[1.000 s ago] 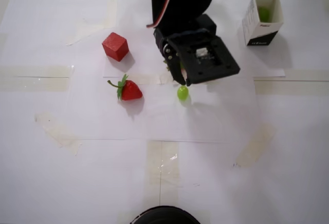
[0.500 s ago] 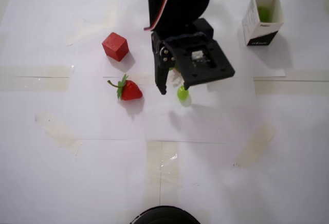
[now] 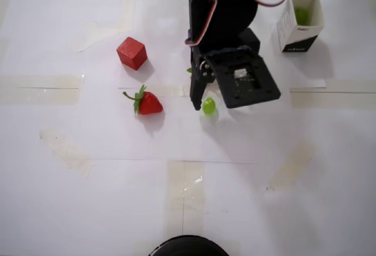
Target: Pick up the grapes and place them in the box.
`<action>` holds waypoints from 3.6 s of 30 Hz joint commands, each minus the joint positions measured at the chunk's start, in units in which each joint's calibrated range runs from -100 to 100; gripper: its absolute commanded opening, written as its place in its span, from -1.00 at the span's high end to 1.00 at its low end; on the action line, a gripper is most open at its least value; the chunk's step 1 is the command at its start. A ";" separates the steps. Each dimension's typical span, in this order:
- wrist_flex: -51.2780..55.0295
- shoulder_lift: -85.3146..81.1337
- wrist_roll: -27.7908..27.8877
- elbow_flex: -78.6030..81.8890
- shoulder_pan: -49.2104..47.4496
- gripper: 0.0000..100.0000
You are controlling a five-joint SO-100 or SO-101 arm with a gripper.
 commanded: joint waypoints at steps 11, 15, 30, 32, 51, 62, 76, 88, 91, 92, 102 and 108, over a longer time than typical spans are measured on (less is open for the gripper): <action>-3.44 -0.21 -0.83 -2.18 1.06 0.73; -3.53 -0.21 -0.83 -1.91 1.35 0.78; -3.44 -0.64 -1.03 -1.18 1.50 0.74; -3.44 -0.73 -1.17 -1.18 1.50 0.76; -0.26 -8.04 0.49 -0.45 1.13 0.89; 17.14 -29.88 2.25 -0.82 -3.57 0.89; 21.56 -44.49 -5.52 16.64 -26.07 0.89; 14.37 -46.13 -7.37 30.09 -31.07 0.89; 12.24 -45.27 -6.74 30.91 -31.22 0.89; 12.00 -45.01 -6.64 30.91 -31.29 0.89; 11.10 -43.29 -6.25 28.82 -31.59 0.85; 10.61 -41.48 -5.37 26.09 -31.00 0.84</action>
